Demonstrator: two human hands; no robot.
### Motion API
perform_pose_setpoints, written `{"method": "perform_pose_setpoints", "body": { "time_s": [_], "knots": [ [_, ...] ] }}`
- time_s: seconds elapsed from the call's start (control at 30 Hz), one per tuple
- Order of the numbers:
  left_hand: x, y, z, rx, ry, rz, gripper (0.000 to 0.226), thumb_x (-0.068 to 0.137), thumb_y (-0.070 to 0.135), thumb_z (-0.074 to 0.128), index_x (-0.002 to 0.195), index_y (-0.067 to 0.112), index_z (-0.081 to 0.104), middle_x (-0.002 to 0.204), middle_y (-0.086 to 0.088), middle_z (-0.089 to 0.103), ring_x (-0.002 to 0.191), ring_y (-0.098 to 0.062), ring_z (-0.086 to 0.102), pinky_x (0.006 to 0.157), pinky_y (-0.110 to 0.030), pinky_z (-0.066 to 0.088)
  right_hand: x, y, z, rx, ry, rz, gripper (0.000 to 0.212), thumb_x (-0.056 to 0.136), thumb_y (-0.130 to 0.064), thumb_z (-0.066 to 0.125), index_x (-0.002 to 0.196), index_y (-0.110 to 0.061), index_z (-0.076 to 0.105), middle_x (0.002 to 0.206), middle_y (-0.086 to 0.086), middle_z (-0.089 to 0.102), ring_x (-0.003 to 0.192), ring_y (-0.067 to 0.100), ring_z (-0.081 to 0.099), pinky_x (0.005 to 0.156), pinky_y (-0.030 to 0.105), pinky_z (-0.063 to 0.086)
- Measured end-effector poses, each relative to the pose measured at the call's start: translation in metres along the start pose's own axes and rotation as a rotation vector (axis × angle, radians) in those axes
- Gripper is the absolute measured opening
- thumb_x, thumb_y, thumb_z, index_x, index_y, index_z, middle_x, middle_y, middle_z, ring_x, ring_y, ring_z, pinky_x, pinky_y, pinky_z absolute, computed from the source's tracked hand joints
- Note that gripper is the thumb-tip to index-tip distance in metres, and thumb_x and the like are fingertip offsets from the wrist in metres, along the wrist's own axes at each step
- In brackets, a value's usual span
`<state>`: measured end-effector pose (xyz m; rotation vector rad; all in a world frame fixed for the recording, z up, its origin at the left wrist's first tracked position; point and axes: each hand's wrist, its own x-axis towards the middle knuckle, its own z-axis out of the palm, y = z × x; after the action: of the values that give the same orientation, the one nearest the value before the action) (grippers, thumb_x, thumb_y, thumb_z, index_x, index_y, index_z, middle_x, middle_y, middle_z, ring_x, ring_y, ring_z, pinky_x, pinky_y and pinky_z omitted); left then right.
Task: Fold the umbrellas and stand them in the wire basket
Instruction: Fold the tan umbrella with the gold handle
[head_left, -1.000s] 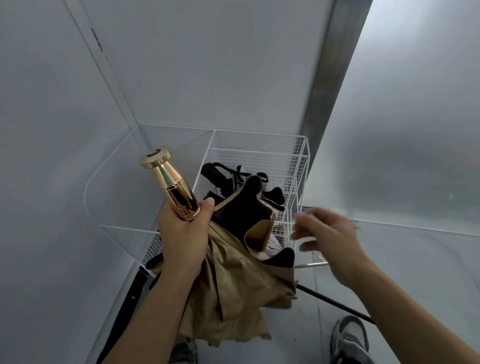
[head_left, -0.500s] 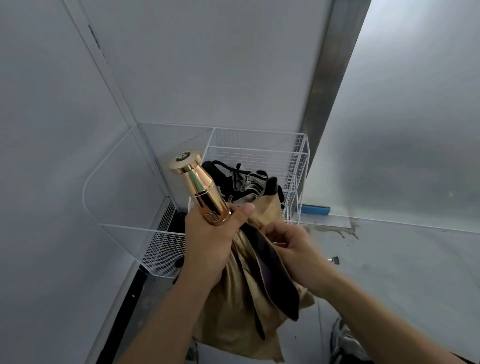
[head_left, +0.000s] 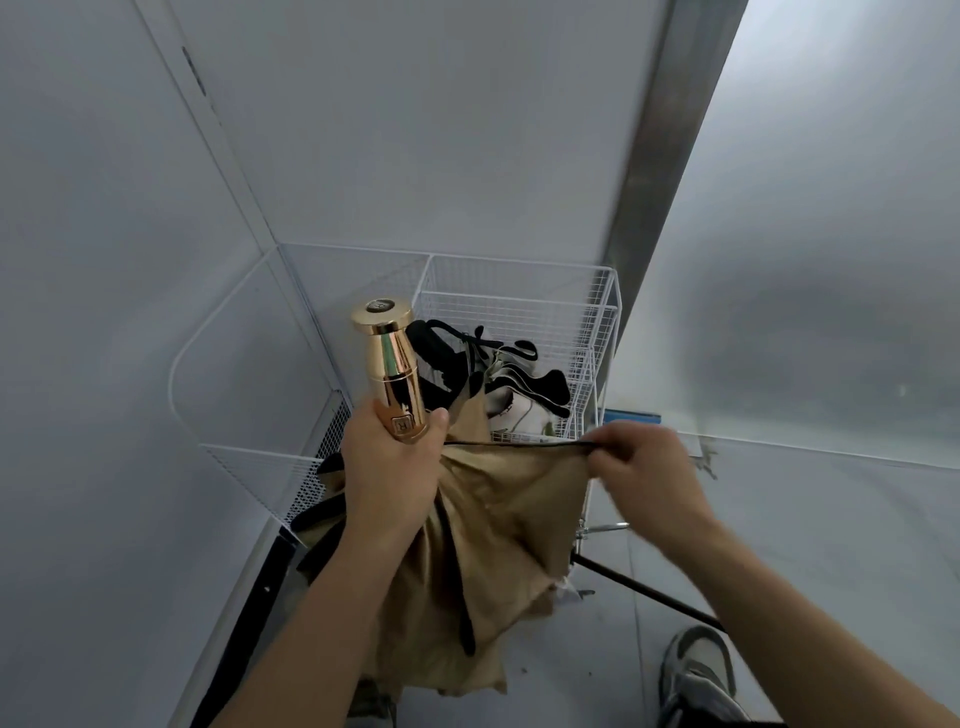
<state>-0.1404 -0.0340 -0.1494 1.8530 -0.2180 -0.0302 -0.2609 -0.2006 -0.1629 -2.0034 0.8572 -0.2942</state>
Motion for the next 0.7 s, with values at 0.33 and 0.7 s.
{"method": "perform_pose_setpoints", "body": {
  "time_s": [0.33,0.7],
  "knots": [
    [0.012,-0.002,-0.011,-0.154,0.111,-0.185,0.028,0.080,0.015,0.078,0.084,-0.003,0.057,0.076,-0.013,0.061,0.071,-0.025,0.062,0.074,-0.046,0.054,-0.008,-0.003,0.002,0.249,-0.213,0.036,0.093,0.057,-0.047,0.084,0.140,-0.031,0.045,0.128,-0.013,0.057,0.116,0.008,0.055,0.099,0.033,0.048],
    [-0.003,0.019,-0.021,-0.417,-0.166,-0.209,0.022,0.080,0.006,0.076,0.073,0.013,0.056,0.060,0.003,0.061,0.059,-0.010,0.062,0.056,-0.022,0.053,-0.001,0.000,0.007,0.395,-0.247,0.104,0.023,0.086,-0.030,0.070,0.083,-0.008,0.067,0.070,0.002,0.064,0.064,0.015,0.058,0.060,0.024,0.047]
  ]
}}
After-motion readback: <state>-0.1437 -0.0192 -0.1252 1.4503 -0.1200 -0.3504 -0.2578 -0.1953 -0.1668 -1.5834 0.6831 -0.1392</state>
